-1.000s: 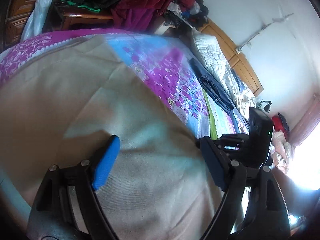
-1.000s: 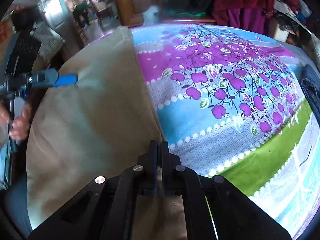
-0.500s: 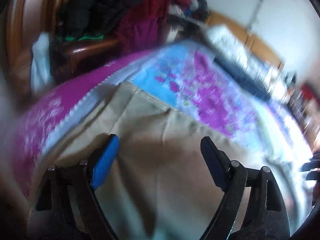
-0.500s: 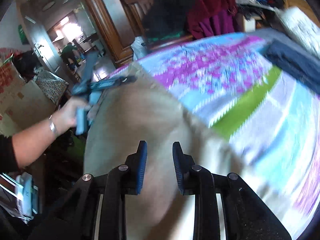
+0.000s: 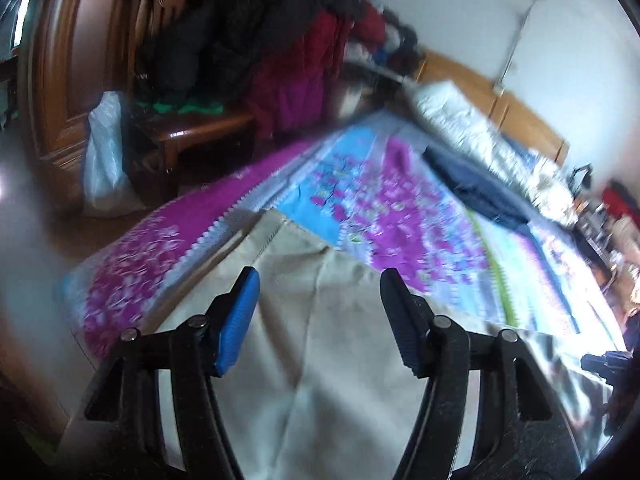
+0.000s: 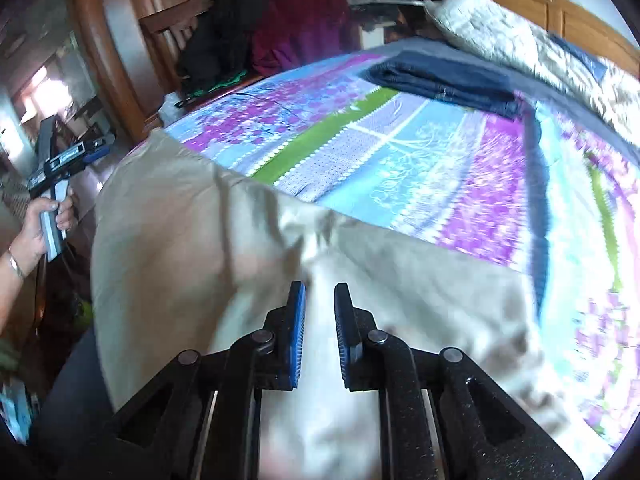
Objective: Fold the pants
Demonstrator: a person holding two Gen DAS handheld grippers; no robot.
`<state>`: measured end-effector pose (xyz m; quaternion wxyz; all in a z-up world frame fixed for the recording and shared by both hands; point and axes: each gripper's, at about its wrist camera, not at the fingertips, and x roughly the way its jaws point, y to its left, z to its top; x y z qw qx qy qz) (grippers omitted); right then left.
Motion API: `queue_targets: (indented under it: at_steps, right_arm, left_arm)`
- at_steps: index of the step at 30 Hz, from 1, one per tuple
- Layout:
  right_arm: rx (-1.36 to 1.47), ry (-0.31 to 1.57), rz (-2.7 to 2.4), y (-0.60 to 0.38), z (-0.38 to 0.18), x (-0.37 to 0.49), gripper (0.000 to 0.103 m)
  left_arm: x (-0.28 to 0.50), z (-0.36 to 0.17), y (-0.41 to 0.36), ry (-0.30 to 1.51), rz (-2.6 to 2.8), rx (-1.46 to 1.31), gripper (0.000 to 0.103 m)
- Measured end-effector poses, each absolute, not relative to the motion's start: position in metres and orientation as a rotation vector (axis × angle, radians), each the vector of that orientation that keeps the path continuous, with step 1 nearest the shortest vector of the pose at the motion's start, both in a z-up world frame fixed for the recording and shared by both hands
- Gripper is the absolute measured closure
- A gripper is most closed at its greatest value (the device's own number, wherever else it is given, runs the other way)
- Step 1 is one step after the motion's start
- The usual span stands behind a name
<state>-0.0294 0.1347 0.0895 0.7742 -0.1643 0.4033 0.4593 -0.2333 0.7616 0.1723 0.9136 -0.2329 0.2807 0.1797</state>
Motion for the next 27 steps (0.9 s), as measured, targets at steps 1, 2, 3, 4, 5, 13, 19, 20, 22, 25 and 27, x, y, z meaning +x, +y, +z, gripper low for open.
queue_targets:
  at_steps: [1, 2, 3, 4, 5, 13, 19, 20, 22, 25, 27]
  right_arm:
    - [-0.393, 0.863, 0.993, 0.118, 0.096, -0.041, 0.084]
    - [-0.431, 0.859, 0.976, 0.098, 0.100, -0.050, 0.083]
    - [-0.455, 0.867, 0.930, 0.077, 0.100, -0.056, 0.082]
    - [-0.440, 0.894, 0.879, 0.056, 0.098, -0.057, 0.082]
    - [-0.399, 0.930, 0.827, 0.033, 0.092, -0.056, 0.082]
    - [-0.353, 0.947, 0.594, 0.017, 0.026, 0.022, 0.099]
    - [-0.163, 0.900, 0.495, 0.003, 0.052, 0.041, 0.100]
    - [-0.126, 0.894, 0.546, 0.002, 0.056, 0.034, 0.100]
    - [-0.188, 0.925, 0.607, 0.006, 0.049, 0.017, 0.098]
    - [-0.290, 0.965, 0.529, -0.010, 0.026, 0.001, 0.097]
    - [-0.309, 0.930, 0.341, -0.040, 0.035, -0.015, 0.093]
  left_arm:
    - [-0.252, 0.177, 0.755, 0.561, 0.363, -0.487, 0.030]
    - [-0.267, 0.178, 0.749, 0.555, 0.358, -0.496, 0.030]
    - [-0.287, 0.175, 0.741, 0.559, 0.354, -0.513, 0.030]
    - [-0.298, 0.172, 0.736, 0.570, 0.355, -0.531, 0.030]
    - [-0.310, 0.166, 0.730, 0.585, 0.360, -0.555, 0.030]
    - [-0.349, 0.125, 0.684, 0.683, 0.383, -0.833, 0.032]
    - [-0.347, 0.161, 0.657, 0.689, 0.373, -0.694, 0.030]
    - [-0.347, 0.162, 0.655, 0.695, 0.372, -0.674, 0.030]
    - [-0.341, 0.162, 0.656, 0.710, 0.378, -0.654, 0.030]
    - [-0.337, 0.155, 0.671, 0.668, 0.383, -0.724, 0.030]
    - [-0.343, 0.148, 0.681, 0.639, 0.405, -0.769, 0.030]
